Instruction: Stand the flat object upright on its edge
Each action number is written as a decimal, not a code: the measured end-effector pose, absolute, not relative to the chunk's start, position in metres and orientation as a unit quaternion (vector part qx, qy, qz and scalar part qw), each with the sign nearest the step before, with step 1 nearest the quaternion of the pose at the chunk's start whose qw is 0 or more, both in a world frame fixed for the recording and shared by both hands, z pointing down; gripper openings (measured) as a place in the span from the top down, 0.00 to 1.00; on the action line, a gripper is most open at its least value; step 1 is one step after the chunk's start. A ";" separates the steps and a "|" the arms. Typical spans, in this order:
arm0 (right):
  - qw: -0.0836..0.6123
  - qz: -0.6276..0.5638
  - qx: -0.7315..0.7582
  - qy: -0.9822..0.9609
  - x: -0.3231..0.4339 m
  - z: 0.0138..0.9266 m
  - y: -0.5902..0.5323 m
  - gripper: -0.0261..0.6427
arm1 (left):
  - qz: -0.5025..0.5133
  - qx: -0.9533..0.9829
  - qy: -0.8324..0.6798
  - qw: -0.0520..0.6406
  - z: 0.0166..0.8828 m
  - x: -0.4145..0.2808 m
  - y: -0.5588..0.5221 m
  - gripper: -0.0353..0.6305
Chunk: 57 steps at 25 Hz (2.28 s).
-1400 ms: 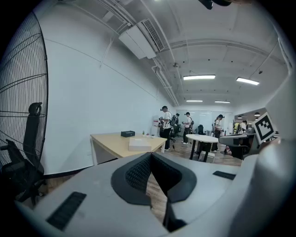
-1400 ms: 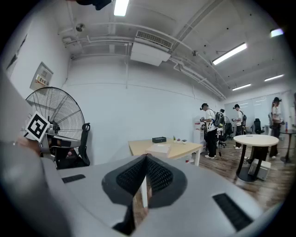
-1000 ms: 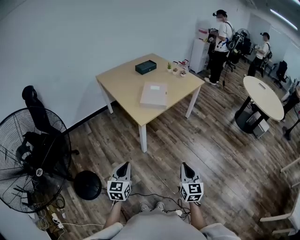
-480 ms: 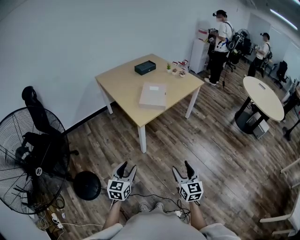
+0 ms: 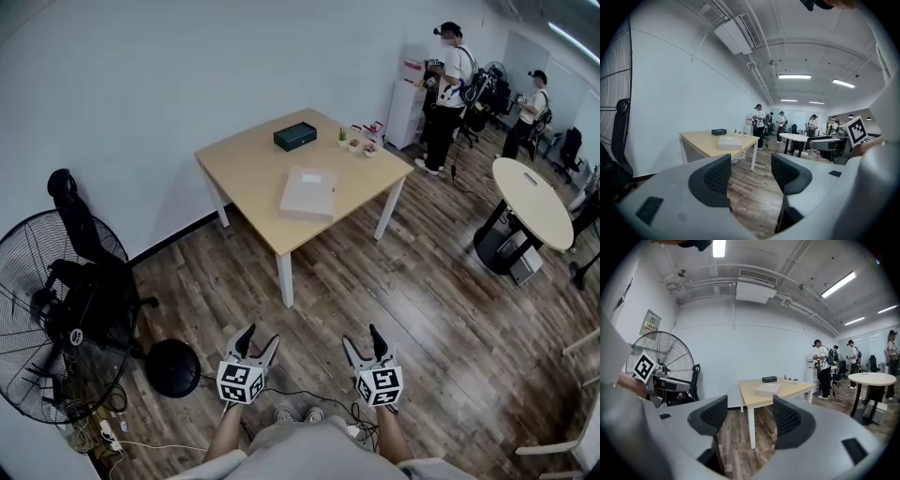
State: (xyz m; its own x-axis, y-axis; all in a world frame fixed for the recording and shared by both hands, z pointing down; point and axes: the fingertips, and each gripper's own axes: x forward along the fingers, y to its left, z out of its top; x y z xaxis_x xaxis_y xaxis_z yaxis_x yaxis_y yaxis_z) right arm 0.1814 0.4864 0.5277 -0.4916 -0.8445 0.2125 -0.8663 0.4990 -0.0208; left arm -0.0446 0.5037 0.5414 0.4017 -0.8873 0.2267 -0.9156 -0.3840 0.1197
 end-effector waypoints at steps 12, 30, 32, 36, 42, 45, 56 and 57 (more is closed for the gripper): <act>0.097 0.065 0.482 -0.869 0.197 0.542 0.470 0.54 | 0.062 0.820 -0.556 0.122 0.556 -0.015 0.490 0.58; 0.109 0.068 0.489 -0.863 0.185 0.552 0.361 0.58 | 0.063 0.829 -0.544 0.112 0.562 -0.024 0.367 0.58; 0.111 0.067 0.491 -0.861 0.179 0.551 0.340 0.58 | 0.061 0.832 -0.541 0.112 0.562 -0.028 0.344 0.58; 0.118 0.068 0.496 -0.857 0.168 0.550 0.299 0.58 | 0.059 0.835 -0.534 0.117 0.562 -0.038 0.301 0.58; 0.113 0.075 0.515 -0.847 0.152 0.543 0.234 0.59 | 0.062 0.841 -0.523 0.124 0.560 -0.061 0.231 0.58; 0.116 0.075 0.521 -0.842 0.143 0.540 0.206 0.59 | 0.063 0.844 -0.518 0.125 0.558 -0.070 0.199 0.58; 0.127 0.074 0.548 -0.824 0.116 0.540 0.132 0.59 | 0.075 0.863 -0.484 0.126 0.561 -0.095 0.110 0.58; 0.128 0.074 0.549 -0.822 0.113 0.541 0.127 0.59 | 0.075 0.864 -0.481 0.126 0.561 -0.097 0.104 0.58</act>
State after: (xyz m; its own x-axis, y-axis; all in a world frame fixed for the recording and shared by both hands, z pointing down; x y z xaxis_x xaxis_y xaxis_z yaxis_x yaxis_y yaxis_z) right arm 0.1130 0.1268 0.5407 -0.3637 -0.8849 0.2911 -0.9225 0.3855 0.0190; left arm -0.0967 0.1044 0.5612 0.5254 -0.8133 0.2502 -0.8508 -0.5049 0.1454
